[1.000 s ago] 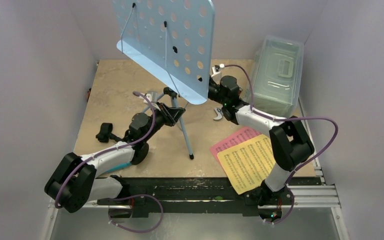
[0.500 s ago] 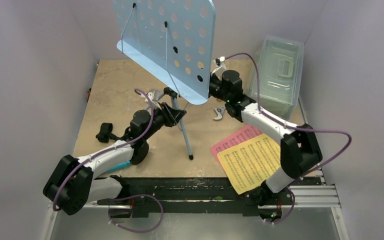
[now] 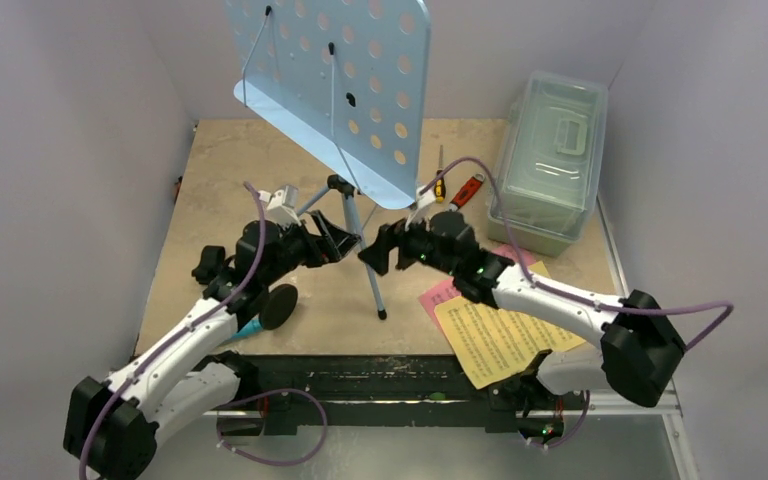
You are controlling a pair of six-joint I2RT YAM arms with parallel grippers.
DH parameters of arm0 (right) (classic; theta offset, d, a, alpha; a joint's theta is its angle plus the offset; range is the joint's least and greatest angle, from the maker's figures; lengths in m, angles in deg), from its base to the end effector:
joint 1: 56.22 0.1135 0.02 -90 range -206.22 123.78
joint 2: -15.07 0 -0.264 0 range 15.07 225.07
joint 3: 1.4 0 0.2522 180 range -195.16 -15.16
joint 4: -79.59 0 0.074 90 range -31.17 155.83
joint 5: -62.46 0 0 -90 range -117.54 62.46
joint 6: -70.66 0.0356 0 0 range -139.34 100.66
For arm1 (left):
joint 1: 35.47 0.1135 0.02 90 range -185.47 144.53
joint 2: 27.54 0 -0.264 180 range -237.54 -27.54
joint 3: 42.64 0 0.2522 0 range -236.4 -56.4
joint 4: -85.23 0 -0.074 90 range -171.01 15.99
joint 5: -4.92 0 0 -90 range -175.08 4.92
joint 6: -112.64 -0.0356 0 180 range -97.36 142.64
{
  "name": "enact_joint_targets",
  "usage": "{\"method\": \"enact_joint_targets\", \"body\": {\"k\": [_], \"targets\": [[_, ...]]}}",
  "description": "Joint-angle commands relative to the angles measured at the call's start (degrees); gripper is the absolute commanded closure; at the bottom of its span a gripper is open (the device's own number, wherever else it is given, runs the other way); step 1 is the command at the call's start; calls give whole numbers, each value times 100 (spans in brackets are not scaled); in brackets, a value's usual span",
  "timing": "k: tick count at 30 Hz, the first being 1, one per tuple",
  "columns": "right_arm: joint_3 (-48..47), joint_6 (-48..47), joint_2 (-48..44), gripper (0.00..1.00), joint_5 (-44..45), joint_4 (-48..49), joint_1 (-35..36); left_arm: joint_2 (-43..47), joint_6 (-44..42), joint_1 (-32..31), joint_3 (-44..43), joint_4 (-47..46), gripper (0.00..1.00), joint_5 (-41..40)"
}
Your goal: Set up the instrument practice props
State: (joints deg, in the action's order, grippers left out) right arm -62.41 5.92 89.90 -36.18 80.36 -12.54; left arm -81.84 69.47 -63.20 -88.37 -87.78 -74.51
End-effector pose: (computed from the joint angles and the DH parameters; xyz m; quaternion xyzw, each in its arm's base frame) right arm 0.2149 0.2126 0.2834 -0.1712 0.7631 0.3998 0.4781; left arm 0.1920 -0.1083 0.2611 -0.0766 0.7912 -0.4232 0.4348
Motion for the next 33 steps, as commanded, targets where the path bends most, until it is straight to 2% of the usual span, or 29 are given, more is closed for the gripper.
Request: {"method": "enact_joint_targets", "body": {"k": [1,2,4,6,8,12,17,20,22,23,24,26,28,33], "targets": [[223,-263,18,18,2172,786,937,709,-207,31,-509,1838,16,-211],[162,-51,138,18,2821,753,1043,813,-235,38,-616,2108,16,-416],[15,216,488,22,3515,744,1102,944,-253,39,-809,2433,16,-812],[-143,168,719,35,3461,811,1131,978,-265,39,-1015,2640,16,-1121],[-308,22,944,42,3768,874,1198,952,-285,47,-1214,2784,16,-1442],[-737,-461,1385,45,4242,670,1257,956,-230,47,-1348,2763,15,-1918],[-952,-1205,1660,50,3914,769,1256,862,3,48,-1299,2514,14,-2070],[-988,-1495,1746,59,3473,932,1257,689,43,48,-1272,2356,14,-2031],[-882,-1736,1764,71,3064,1196,1206,571,11,48,-1277,2273,15,-1954],[-808,-1923,1775,83,2841,1380,1174,536,5,48,-1277,2248,15,-1934],[-752,-2085,1787,89,2576,1500,1111,525,-2,48,-1289,2242,16,-1916],[-606,-2411,1770,98,1719,1737,905,578,-26,48,-1303,2261,16,-1851],[-441,-2656,1753,100,535,1968,616,706,-68,47,-1268,2263,16,-1798],[-332,-2855,1983,100,-1603,2309,-308,959,-254,50,-1219,2276,16,-1869]]}}
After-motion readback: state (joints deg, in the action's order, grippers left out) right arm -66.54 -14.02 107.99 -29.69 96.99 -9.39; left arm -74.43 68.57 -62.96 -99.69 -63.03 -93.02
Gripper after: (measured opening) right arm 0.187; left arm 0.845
